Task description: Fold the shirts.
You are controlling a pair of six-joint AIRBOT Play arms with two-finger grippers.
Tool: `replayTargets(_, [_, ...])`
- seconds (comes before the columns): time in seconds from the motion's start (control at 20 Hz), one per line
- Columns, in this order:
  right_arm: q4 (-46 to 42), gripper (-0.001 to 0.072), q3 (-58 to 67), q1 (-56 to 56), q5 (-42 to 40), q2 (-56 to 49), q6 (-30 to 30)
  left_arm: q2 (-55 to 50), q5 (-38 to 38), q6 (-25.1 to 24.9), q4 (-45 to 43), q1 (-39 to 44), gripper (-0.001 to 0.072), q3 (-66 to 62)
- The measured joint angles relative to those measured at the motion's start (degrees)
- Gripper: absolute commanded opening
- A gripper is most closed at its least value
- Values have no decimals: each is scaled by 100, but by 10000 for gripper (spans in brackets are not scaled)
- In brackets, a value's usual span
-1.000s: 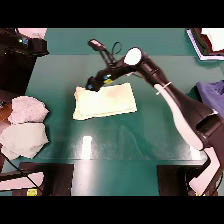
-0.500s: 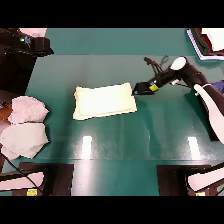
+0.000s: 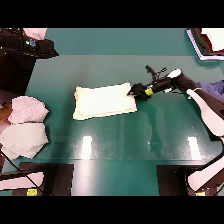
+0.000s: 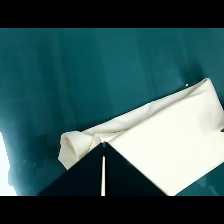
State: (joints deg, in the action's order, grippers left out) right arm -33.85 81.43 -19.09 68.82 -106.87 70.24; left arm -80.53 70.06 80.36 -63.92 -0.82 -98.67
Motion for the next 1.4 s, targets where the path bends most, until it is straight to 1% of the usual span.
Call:
replayTargets(0.1, [138, 345, 214, -216, 11, -262, -13, -4, 7, -22, 28, 2, 25, 11])
replayTargets(0.15, [151, 212, 337, -323, 11, -389, -15, -2, 9, -28, 46, 2, 24, 13])
replayTargets(0.2, [162, 54, 455, -420, 9, -485, -37, -4, 24, -33, 74, 2, 24, 15])
replayTargets(0.25, [197, 14, 577, -501, 22, -564, -76, -2, 44, -35, 103, 2, 25, 15])
replayTargets(0.45, [313, 11, 1137, -623, 190, -662, -258, -4, 186, -46, 203, 66, 24, 15])
replayTargets(0.65, [337, 12, 1351, -164, 282, -234, -140, -4, 289, -48, 254, 560, 24, 15])
replayTargets(0.75, [299, 12, 1233, 313, 299, 219, -105, -4, 295, -76, 275, 938, 24, 15])
replayTargets(0.85, [52, 12, 1014, 922, 299, 763, -39, -4, 177, -103, 278, 1331, 24, 15])
replayTargets(1.1, [-761, 11, 332, 2806, 195, 2013, 61, -4, -466, -120, 286, 2210, 25, 15])
replayTargets(1.3, [-981, 12, 68, 4144, -173, 2426, 79, -4, -881, -131, 289, 2693, 24, 15])
replayTargets(1.4, [-1014, 12, 24, 4548, -435, 2498, 85, -4, -997, -131, 295, 2833, 24, 15])
